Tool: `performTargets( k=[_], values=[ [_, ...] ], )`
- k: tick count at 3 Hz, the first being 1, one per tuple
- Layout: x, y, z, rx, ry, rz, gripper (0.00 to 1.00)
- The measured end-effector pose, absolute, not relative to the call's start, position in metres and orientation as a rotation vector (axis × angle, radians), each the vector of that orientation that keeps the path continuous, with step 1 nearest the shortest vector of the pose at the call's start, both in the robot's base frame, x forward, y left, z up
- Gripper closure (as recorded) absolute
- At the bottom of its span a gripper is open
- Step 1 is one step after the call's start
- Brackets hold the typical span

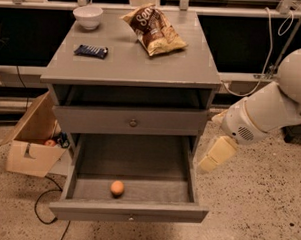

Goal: Pick orange from middle drawer and place on counter

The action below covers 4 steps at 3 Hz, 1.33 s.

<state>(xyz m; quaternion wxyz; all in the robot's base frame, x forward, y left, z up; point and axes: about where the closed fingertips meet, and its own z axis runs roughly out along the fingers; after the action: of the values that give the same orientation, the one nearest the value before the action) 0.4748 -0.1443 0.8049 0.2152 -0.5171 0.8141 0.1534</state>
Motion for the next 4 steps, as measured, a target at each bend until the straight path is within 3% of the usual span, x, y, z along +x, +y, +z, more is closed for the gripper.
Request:
performTargets(
  k=[2,4],
  values=[
    [0.476,-0.121,0.754,-1.447,2.242,0.515,0.0],
    [0.468,-0.016,0.62,-1.452,2.127,0.692,0.0]
  ],
)
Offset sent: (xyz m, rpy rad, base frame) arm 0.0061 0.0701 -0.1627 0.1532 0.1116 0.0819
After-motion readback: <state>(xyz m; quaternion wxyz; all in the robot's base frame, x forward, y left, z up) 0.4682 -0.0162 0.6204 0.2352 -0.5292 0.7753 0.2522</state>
